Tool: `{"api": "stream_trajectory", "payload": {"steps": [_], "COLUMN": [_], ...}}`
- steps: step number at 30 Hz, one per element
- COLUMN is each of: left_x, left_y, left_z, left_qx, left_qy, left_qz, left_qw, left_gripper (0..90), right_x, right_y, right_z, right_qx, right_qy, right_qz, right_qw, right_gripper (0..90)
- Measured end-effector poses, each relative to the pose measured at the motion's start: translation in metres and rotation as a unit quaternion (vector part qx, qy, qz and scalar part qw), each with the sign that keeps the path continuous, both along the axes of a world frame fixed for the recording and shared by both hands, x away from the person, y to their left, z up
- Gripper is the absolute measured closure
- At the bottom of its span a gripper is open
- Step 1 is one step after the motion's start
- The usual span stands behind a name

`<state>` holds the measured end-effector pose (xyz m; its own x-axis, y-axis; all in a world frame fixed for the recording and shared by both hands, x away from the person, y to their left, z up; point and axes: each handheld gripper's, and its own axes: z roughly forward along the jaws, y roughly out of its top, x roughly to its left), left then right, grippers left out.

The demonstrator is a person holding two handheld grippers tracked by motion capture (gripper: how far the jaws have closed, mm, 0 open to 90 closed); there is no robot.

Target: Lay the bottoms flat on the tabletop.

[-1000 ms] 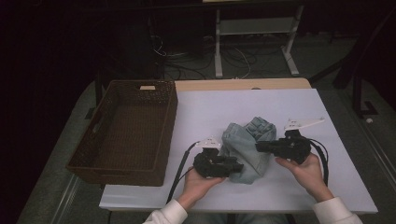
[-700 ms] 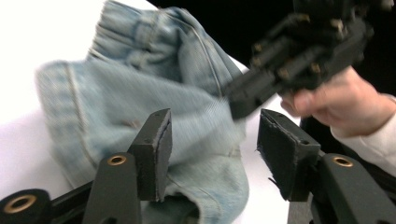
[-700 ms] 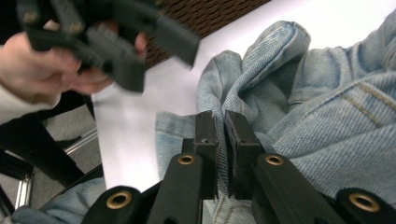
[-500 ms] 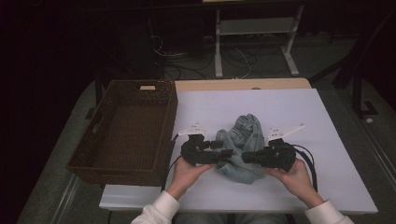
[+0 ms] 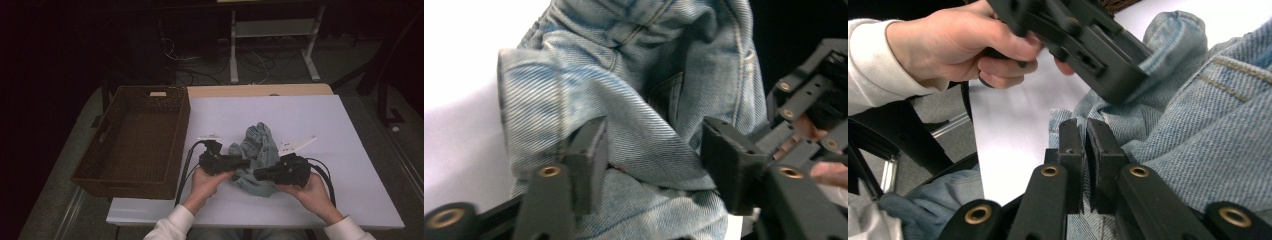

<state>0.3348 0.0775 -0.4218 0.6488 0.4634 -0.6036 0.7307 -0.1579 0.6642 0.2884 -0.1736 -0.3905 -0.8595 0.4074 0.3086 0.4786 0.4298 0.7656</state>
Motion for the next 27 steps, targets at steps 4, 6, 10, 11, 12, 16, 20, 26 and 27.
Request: {"api": "stream_trajectory", "payload": {"steps": [4,6,10,11,12,16,20,26,27], "left_x": [0.003,0.002,0.001,0.001,0.000,0.000,0.000,0.002,0.002], "left_y": [-0.004,-0.005,-0.001,0.000,0.001,0.002,0.004,0.007,0.007], "left_z": [-0.006,-0.007,-0.002,-0.002,-0.002,0.000,0.001,0.001,0.001], "left_qx": [0.014,0.017,0.018,0.015,0.013,0.007,0.005,0.002,0.002], "left_qy": [0.005,0.003,-0.003,-0.002,-0.001,-0.005,-0.007,-0.007,-0.006], "left_qz": [-0.007,-0.014,-0.017,-0.018,-0.017,-0.016,-0.012,-0.008,-0.009], "left_qw": [0.9999,0.9998,0.9997,0.9997,0.9998,0.9998,0.9999,0.9999,0.9999], "left_gripper": [69.9,82.0,86.7,86.8,87.0,86.9,86.9,86.7,86.7], "right_x": [-0.001,-0.001,-0.004,-0.005,-0.005,-0.003,-0.002,-0.003,-0.003], "right_y": [0.001,0.001,-0.002,-0.004,-0.006,-0.019,-0.032,-0.046,-0.048], "right_z": [-0.001,0.000,0.005,0.007,0.009,0.014,0.016,0.007,0.005], "right_qx": [-0.003,-0.001,0.004,0.004,0.007,0.024,0.046,0.033,0.031], "right_qy": [-0.004,-0.006,-0.035,-0.044,-0.049,-0.045,-0.035,-0.014,-0.009], "right_qz": [0.000,-0.003,-0.021,-0.028,-0.035,-0.064,-0.088,-0.133,-0.136], "right_qw": [1.0000,1.0000,0.9992,0.9986,0.9982,0.9966,0.9945,0.9904,0.9902], "right_gripper": [83.4,80.2,67.6,64.7,62.2,57.3,53.6,43.6,42.4]}}
